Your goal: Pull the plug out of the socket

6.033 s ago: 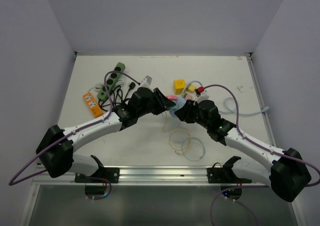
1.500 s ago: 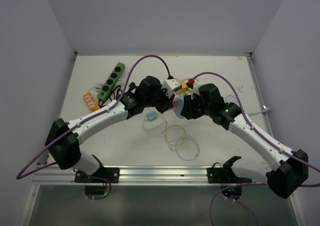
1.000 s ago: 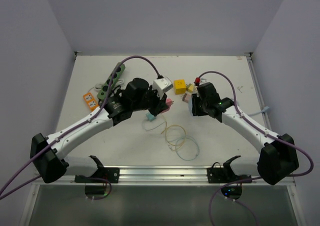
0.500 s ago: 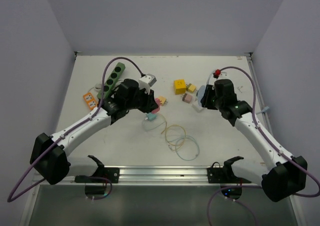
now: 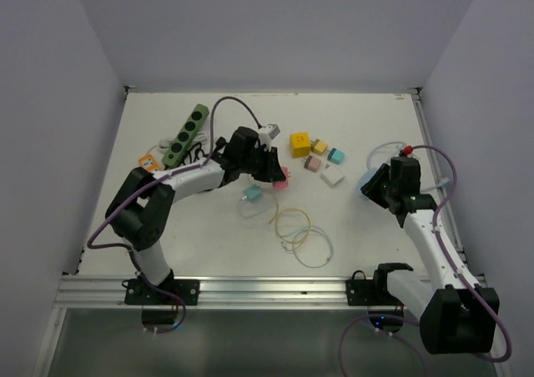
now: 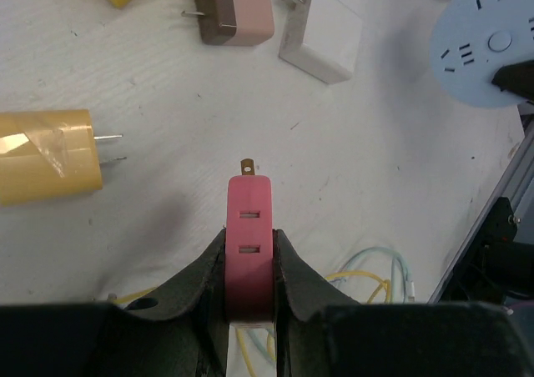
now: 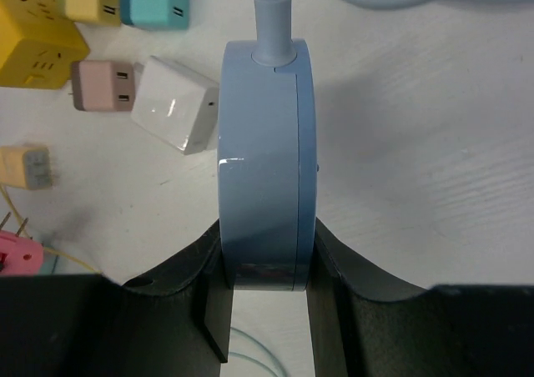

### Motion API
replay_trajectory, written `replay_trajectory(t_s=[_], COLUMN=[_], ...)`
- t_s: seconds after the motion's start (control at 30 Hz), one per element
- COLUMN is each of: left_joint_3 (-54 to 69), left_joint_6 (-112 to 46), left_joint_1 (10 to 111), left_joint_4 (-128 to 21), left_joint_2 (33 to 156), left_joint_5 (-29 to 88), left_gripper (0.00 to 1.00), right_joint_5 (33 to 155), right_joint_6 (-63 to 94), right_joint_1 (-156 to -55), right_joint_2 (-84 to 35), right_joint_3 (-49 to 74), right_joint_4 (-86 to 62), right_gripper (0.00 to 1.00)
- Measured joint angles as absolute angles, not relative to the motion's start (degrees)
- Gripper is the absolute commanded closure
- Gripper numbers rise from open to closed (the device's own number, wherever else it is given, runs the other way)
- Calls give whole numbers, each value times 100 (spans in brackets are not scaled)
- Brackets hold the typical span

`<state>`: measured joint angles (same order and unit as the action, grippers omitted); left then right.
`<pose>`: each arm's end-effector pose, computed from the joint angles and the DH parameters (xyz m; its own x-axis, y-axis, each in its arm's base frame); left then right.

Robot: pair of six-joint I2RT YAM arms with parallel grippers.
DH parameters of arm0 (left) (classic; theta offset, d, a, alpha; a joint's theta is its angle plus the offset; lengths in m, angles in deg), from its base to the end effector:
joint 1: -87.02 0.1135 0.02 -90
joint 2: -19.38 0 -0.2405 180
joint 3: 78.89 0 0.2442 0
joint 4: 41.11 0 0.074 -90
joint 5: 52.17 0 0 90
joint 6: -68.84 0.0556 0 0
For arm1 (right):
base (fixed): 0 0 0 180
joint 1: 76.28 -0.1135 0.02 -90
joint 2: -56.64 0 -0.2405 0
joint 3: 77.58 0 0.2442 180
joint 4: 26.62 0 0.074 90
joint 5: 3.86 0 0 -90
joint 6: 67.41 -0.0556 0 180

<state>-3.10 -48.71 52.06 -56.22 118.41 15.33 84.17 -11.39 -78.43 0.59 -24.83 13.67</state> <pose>0.2996 -0.2354 0.1769 -0.8095 0.0445 -0.5855 0.4522 0.6833 -0.5732 0.2232 0.0065 0.2096 -0.5784 0.5373 -0.6139 0.3746 0.8434 0.3852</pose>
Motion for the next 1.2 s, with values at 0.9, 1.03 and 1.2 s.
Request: replay_trajectory(t_s=[0.9,1.03,1.2], left_joint_3=[182,182,164], left_joint_6=[-5221,-5037,-4797], left_joint_1=[5379,5414,5445], left_joint_4=[-5917,-6232,-6568], left_joint_2=[12374,11548,10499], left_joint_5=[2038,2672,3553], left_gripper=[24,17,8], right_joint_5=[9901,9892,9721], right_joint_6=[-2107,-2111,-2087], right_joint_1=[-7262,-7246,-7231], right_joint_2=[-638,-749,-791], right_joint_3=[-3615,-3495,-3502], right_joint_4=[-191,-71,246], right_gripper=[71,64,38])
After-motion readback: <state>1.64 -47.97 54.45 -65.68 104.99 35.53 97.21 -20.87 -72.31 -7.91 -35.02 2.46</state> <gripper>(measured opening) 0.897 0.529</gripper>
